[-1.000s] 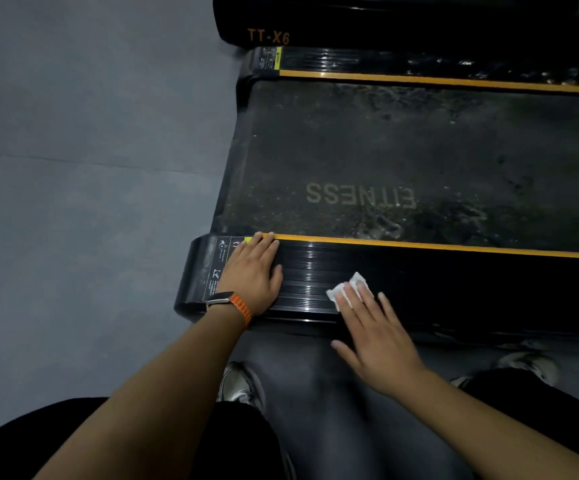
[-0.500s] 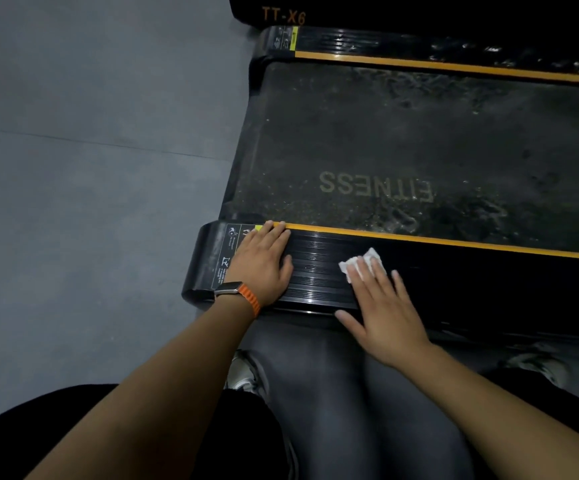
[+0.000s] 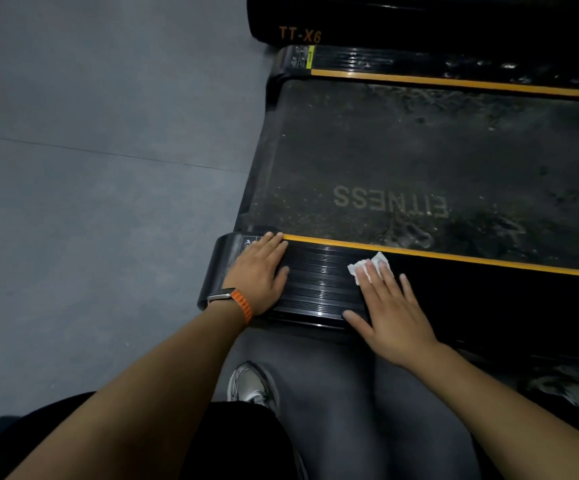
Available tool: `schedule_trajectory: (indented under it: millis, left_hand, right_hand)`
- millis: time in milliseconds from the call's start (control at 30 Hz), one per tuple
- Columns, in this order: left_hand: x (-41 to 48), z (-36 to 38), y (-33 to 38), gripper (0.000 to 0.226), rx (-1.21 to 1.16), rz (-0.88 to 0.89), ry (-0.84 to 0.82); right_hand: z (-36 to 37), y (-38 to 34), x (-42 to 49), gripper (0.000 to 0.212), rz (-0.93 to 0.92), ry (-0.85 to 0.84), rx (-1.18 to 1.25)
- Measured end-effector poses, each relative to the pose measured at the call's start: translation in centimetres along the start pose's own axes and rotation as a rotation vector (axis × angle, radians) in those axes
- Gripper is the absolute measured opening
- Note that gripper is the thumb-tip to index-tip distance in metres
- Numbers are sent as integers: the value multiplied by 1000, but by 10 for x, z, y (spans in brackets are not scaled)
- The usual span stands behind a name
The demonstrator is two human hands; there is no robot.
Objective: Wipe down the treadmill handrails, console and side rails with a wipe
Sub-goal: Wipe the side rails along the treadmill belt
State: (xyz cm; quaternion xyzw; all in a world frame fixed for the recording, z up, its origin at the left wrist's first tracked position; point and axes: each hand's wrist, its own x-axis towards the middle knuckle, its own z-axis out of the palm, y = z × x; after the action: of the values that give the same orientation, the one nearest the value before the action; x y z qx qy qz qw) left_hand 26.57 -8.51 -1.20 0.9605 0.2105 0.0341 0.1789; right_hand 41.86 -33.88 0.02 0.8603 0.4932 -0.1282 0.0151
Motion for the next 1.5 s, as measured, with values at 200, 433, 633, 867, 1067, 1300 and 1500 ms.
schedule_trajectory:
  millis: [200, 433, 633, 867, 1067, 1300, 1500]
  left_hand:
    - [-10, -1, -18, 68, 19, -28, 35]
    - [-10, 0, -20, 65, 5, -16, 36]
    - [-8, -1, -23, 66, -6, -2, 19]
    - [-6, -1, -26, 64, 4, 19, -25]
    - [-7, -1, -26, 61, -3, 37, -1]
    - [-7, 0, -25, 59, -5, 35, 28]
    - [-6, 1, -24, 59, -5, 20, 19]
  right_hand:
    - [-4, -41, 47, 91, -154, -34, -15]
    - [-2, 10, 16, 90, -1, 23, -6]
    - [-3, -63, 65, 94, -103, 6, 31]
    - [-5, -34, 46, 88, -132, 18, 2]
    - [-5, -55, 62, 93, -102, -2, 2]
    - [-10, -68, 79, 90, -243, -28, -7]
    - [-3, -46, 41, 92, -66, 15, -9]
